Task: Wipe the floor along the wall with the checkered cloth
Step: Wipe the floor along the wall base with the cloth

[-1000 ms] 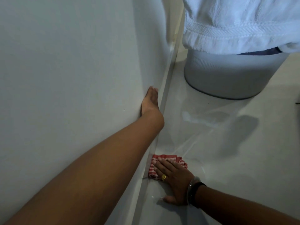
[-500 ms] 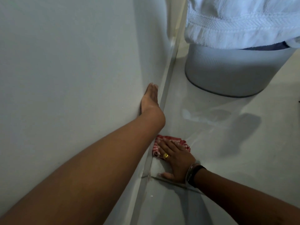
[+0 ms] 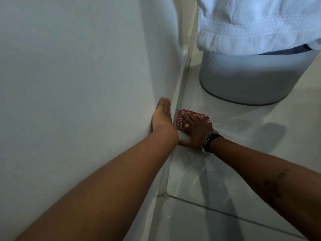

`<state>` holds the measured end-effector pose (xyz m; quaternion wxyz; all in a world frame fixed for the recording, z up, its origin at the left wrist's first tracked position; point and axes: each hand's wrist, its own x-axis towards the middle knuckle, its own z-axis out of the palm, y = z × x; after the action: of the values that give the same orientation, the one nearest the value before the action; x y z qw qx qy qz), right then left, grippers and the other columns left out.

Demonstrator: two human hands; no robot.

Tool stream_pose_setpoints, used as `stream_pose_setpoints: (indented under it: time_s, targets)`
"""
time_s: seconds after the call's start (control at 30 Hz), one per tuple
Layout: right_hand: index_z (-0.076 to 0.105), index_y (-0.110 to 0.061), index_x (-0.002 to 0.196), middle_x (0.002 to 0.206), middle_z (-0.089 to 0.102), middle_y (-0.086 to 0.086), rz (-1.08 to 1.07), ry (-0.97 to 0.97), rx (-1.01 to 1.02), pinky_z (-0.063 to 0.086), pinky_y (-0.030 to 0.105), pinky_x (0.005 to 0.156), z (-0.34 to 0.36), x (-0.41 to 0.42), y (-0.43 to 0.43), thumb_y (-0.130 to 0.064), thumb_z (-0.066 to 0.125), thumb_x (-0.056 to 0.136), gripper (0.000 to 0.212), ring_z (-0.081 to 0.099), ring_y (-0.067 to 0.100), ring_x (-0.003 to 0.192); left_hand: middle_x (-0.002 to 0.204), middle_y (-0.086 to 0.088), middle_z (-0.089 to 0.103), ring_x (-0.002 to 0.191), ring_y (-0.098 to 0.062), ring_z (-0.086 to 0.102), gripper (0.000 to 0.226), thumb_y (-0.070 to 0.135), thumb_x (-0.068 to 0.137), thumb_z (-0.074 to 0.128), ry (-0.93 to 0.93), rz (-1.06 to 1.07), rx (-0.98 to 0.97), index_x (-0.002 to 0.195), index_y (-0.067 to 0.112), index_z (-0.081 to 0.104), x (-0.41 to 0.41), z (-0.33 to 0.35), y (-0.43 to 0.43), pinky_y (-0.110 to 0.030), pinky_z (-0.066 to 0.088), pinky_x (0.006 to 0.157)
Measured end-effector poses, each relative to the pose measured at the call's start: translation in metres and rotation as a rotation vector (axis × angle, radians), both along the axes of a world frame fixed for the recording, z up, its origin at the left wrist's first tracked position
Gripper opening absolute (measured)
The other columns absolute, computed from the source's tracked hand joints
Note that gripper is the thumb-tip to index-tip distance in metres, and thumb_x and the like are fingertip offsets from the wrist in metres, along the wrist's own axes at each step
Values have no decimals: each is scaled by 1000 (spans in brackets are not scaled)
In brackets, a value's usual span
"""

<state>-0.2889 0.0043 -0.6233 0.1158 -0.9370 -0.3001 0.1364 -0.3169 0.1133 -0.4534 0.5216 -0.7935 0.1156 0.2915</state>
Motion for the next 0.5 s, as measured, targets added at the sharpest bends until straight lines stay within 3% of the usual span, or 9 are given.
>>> stream_pose_setpoints:
  time_s: [0.07,0.17,0.33,0.4,0.5]
  targets:
    - [10,-22,155,164,2,5,-6,24,-6,0,47,120,1,1,1,-89,23,68,110,-2,23,151,159,-24,-12,145,-42,-15,104,65,81,42,-2,2,-12,151,4,-5,-1,0,0,-56,-12,115]
    - [13,-22,155,164,4,5,-75,78,46,-1,46,120,8,-16,5,-85,38,72,107,1,24,151,158,-25,-13,144,-43,-17,106,66,80,42,-2,29,-7,150,4,-8,-1,-1,-2,-57,-14,114]
    - [16,-23,155,164,6,6,-3,211,140,0,48,121,16,-122,10,-83,44,68,110,1,28,150,159,-23,-14,145,-42,-17,105,56,82,51,25,43,11,150,2,-7,-6,-4,-4,-56,-15,114]
    - [33,-19,150,160,26,8,50,221,154,6,54,118,18,-168,13,-83,44,63,108,17,31,148,159,-22,-14,145,-41,-17,104,53,83,53,29,23,36,151,2,-7,-7,-5,-3,-55,-15,113]
    - [58,-20,133,145,52,4,87,251,158,28,55,110,21,-210,19,-83,47,56,100,45,30,136,159,-22,-15,145,-41,-18,104,52,83,52,33,26,58,150,1,-9,-7,-10,-2,-55,-16,112]
